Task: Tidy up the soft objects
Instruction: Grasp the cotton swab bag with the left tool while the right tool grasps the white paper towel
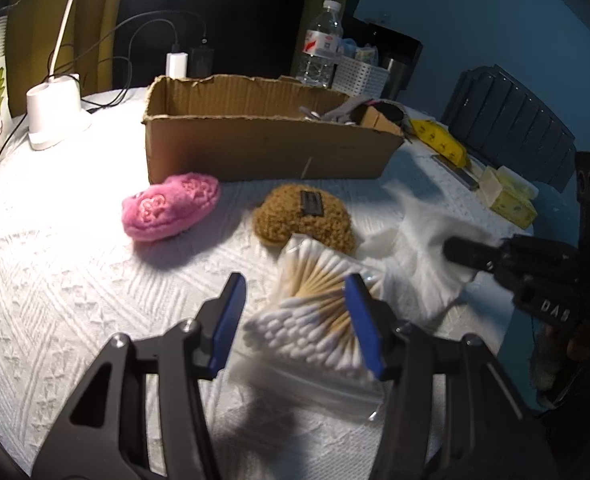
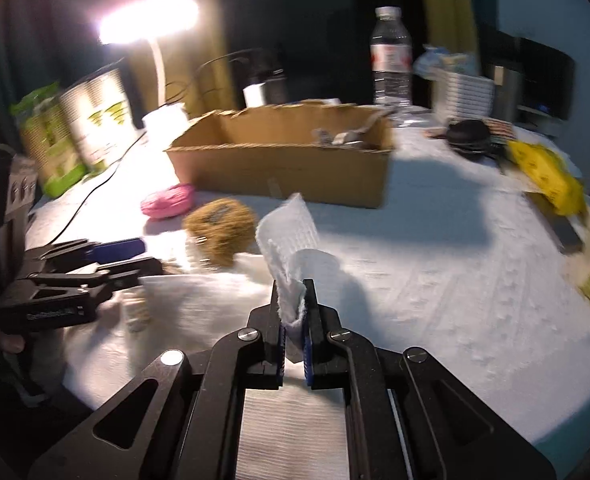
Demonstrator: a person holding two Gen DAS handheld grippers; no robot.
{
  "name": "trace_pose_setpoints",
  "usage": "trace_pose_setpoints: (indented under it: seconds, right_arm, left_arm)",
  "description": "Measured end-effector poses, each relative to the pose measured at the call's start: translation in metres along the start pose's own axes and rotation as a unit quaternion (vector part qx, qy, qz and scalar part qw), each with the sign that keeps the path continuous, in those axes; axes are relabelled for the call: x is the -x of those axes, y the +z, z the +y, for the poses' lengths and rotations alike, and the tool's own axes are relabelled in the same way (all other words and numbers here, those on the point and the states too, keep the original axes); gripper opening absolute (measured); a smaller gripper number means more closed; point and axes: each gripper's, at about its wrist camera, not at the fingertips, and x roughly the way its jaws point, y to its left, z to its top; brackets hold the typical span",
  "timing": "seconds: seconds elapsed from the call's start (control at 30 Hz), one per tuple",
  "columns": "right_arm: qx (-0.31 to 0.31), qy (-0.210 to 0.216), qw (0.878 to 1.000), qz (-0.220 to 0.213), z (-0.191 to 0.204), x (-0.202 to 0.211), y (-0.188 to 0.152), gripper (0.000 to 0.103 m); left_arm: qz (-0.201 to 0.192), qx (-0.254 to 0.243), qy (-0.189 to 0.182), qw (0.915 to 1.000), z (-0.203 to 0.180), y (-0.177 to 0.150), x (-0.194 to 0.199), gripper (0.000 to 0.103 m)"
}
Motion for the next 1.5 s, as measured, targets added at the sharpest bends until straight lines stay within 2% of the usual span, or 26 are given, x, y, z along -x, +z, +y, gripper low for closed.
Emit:
trace_pose_setpoints:
  seconds: [0.2, 0.23, 0.27, 0.37, 0.47, 0.57, 0.7, 0.73, 0.83, 0.9, 0.97, 1.03, 1.07, 1.13, 1.17, 1.2, 1.23, 1.3, 1.37, 1.5]
  right_arm:
    - [0.009, 0.031, 0.999, 0.034, 0.019, -0.024, -0.002, 0.01]
    - [0.009, 0.033, 0.998, 0.044, 0.02, -0.028, -0.004, 0.019]
    - [0.009, 0.036, 0.998, 0.055, 0.02, -0.032, -0.005, 0.035]
    - [0.009, 0.055, 0.996, 0.066, 0.023, -0.035, -0.009, 0.06]
    - [0.022, 0.064, 0.995, 0.068, 0.027, -0.032, -0.011, 0.067]
    - [0.052, 0.054, 0.995, 0.069, 0.034, -0.03, -0.015, 0.07]
    - [0.103, -0.001, 0.993, 0.059, 0.042, -0.036, -0.021, 0.073]
    - [0.113, -0.008, 0.993, 0.045, 0.042, -0.036, -0.022, 0.074]
    - [0.092, 0.001, 0.995, 0.044, 0.032, -0.038, -0.021, 0.074]
    - [0.084, -0.004, 0.996, 0.04, 0.027, -0.039, -0.02, 0.065]
    - [0.072, -0.019, 0.997, 0.034, 0.018, -0.038, -0.018, 0.033]
    - [0.056, -0.025, 0.998, 0.03, 0.007, -0.035, -0.017, 0.02]
    - [0.05, -0.022, 0.998, 0.029, 0.004, -0.035, -0.016, 0.017]
    - [0.047, -0.018, 0.998, 0.025, 0.0, -0.034, -0.017, 0.016]
    - [0.049, -0.019, 0.998, 0.023, 0.001, -0.034, -0.018, 0.016]
    - [0.049, -0.019, 0.998, 0.021, 0.001, -0.034, -0.018, 0.016]
    - [0.047, -0.017, 0.999, 0.018, 0.0, -0.034, -0.019, 0.016]
    - [0.043, -0.012, 0.999, 0.014, -0.002, -0.033, -0.02, 0.016]
    - [0.035, -0.005, 0.999, 0.012, -0.005, -0.032, -0.021, 0.016]
    - [0.026, 0.003, 1.0, 0.009, -0.007, -0.033, -0.02, 0.016]
  left_arm:
    - [-0.005, -0.006, -0.007, 0.9999, -0.002, 0.0, 0.002, 0.053]
    - [-0.006, -0.006, -0.009, 0.9999, -0.001, 0.0, 0.002, 0.053]
    - [-0.007, -0.006, -0.009, 0.9999, -0.001, -0.001, 0.003, 0.053]
    - [-0.011, -0.005, -0.011, 0.9999, -0.001, -0.001, 0.004, 0.053]
    - [-0.013, -0.006, -0.012, 0.9998, -0.001, -0.001, 0.005, 0.053]
    - [-0.013, -0.005, -0.013, 0.9998, -0.001, -0.001, 0.005, 0.053]
    - [-0.013, -0.006, -0.013, 0.9998, -0.001, -0.001, 0.005, 0.053]
    - [-0.013, -0.007, -0.012, 0.9998, -0.001, -0.001, 0.005, 0.053]
    - [-0.012, -0.009, -0.011, 0.9998, -0.002, -0.001, 0.005, 0.053]
    - [-0.011, -0.011, -0.01, 0.9998, -0.002, -0.001, 0.004, 0.053]
    - [-0.012, -0.015, -0.009, 0.9998, -0.003, -0.002, 0.004, 0.053]
    - [-0.012, -0.017, -0.017, 0.9997, -0.004, -0.002, 0.003, 0.053]
    - [-0.01, -0.016, -0.024, 0.9995, -0.004, -0.001, 0.003, 0.053]
    - [-0.013, -0.022, -0.025, 0.9994, -0.007, -0.001, 0.003, 0.055]
    - [-0.013, -0.028, -0.025, 0.9992, -0.009, -0.001, 0.004, 0.061]
    - [-0.01, -0.035, -0.026, 0.999, -0.012, -0.001, 0.003, 0.089]
    - [-0.011, -0.042, -0.029, 0.9986, -0.015, -0.001, 0.004, 0.102]
    - [-0.015, -0.061, -0.025, 0.9977, -0.023, -0.001, 0.004, 0.102]
    - [0.003, -0.066, -0.016, 0.9977, -0.026, -0.001, -0.002, 0.102]
    - [0.046, -0.033, -0.011, 0.9983, -0.017, 0.003, -0.019, 0.101]
